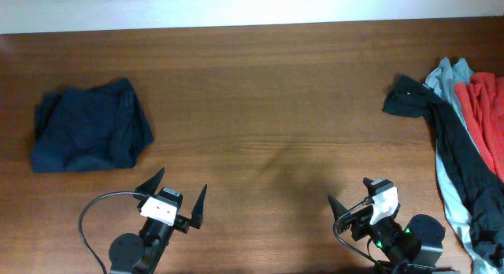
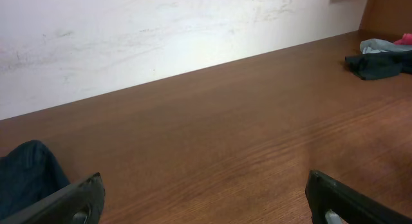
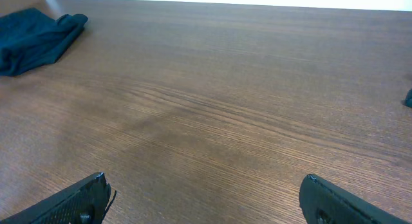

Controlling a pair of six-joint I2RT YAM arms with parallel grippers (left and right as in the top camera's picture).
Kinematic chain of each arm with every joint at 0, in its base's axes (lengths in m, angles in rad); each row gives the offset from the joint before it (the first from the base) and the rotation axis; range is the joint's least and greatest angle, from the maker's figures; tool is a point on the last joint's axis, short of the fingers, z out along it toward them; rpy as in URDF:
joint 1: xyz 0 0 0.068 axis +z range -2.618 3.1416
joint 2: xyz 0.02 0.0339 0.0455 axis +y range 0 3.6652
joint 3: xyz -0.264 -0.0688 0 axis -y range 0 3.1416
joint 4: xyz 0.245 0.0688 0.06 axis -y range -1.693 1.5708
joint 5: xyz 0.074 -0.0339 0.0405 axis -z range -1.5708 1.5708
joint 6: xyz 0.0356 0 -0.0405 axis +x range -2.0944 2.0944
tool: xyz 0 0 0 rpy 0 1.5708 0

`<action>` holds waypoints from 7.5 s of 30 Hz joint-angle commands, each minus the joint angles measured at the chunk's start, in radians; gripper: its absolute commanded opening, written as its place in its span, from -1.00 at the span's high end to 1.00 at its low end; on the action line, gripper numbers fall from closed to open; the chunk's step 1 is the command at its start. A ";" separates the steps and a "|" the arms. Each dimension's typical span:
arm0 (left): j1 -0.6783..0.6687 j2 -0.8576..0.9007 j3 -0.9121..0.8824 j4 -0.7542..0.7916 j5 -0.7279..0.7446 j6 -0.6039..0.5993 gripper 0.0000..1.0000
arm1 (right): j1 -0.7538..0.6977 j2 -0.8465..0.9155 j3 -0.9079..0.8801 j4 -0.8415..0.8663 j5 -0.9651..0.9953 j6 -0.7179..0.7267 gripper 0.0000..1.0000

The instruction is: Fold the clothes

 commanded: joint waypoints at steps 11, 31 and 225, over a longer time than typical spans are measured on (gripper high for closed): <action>-0.005 -0.008 -0.012 0.003 0.000 -0.016 -0.99 | 0.005 -0.008 -0.005 -0.001 -0.005 -0.004 -0.97; -0.005 -0.008 -0.012 0.003 0.001 -0.016 -0.99 | 0.005 -0.008 -0.005 0.029 0.051 -0.032 -0.97; -0.005 1.330 1.586 -1.083 -0.408 -0.148 -0.99 | 0.608 2.219 1.650 -0.302 0.390 0.612 0.21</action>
